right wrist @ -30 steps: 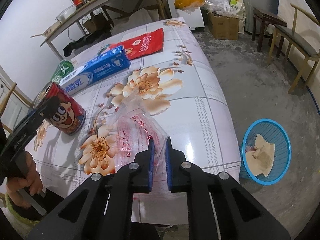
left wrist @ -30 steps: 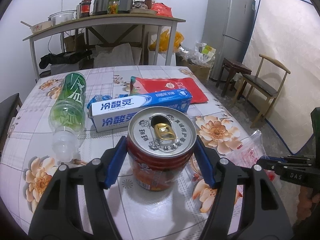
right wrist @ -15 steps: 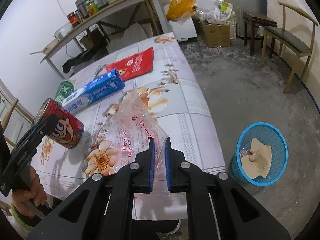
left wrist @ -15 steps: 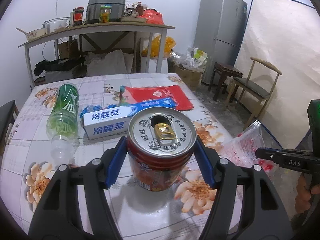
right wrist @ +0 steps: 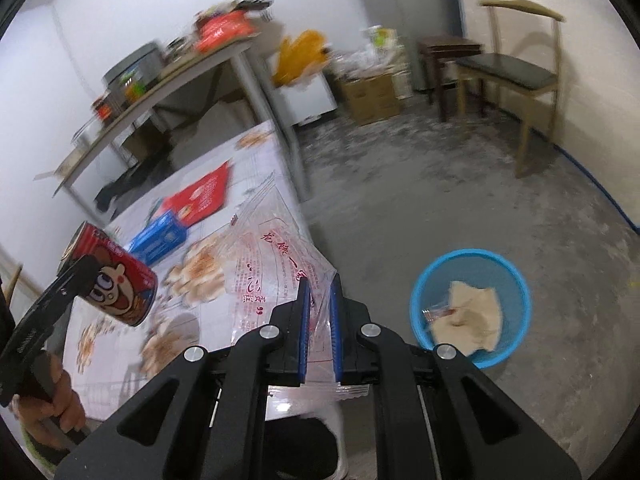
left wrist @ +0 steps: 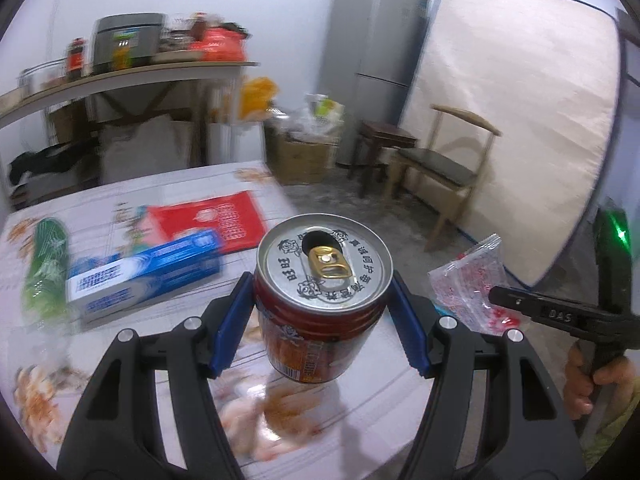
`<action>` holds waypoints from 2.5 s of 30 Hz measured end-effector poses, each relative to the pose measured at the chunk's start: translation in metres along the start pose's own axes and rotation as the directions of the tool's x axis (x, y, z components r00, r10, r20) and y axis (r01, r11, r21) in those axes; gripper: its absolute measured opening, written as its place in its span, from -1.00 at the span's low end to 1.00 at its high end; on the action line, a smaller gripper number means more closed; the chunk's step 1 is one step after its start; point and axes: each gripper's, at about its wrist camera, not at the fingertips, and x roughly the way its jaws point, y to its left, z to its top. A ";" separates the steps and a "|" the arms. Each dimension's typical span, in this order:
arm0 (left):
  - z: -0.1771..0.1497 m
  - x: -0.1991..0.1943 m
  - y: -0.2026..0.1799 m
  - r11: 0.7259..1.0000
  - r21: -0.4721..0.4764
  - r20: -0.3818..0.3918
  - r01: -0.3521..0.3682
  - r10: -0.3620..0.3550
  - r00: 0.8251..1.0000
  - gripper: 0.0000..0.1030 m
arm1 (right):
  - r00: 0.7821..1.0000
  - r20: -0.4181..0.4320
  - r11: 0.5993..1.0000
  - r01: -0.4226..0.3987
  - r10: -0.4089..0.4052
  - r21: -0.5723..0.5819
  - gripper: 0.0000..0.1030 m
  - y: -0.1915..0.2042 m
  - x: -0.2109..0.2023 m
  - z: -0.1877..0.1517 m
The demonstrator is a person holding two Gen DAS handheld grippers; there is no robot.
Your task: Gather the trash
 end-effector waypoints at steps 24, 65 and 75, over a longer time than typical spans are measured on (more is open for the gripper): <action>-0.005 0.250 -0.205 0.953 -0.044 -0.476 0.301 -0.285 0.832 0.58 | 0.933 -0.276 0.869 0.325 -0.231 0.372 -0.27 -0.236 0.135 -0.025; -0.028 -0.005 0.047 0.996 -0.085 -0.079 0.015 -0.021 0.997 0.58 | 0.990 -0.105 0.988 -0.109 0.097 -0.106 0.25 0.026 0.050 0.029; -0.063 -0.055 0.157 0.944 -0.302 -0.045 -0.130 0.122 0.991 0.58 | 0.967 -0.132 0.610 -0.241 0.218 -0.755 0.56 0.252 0.077 0.014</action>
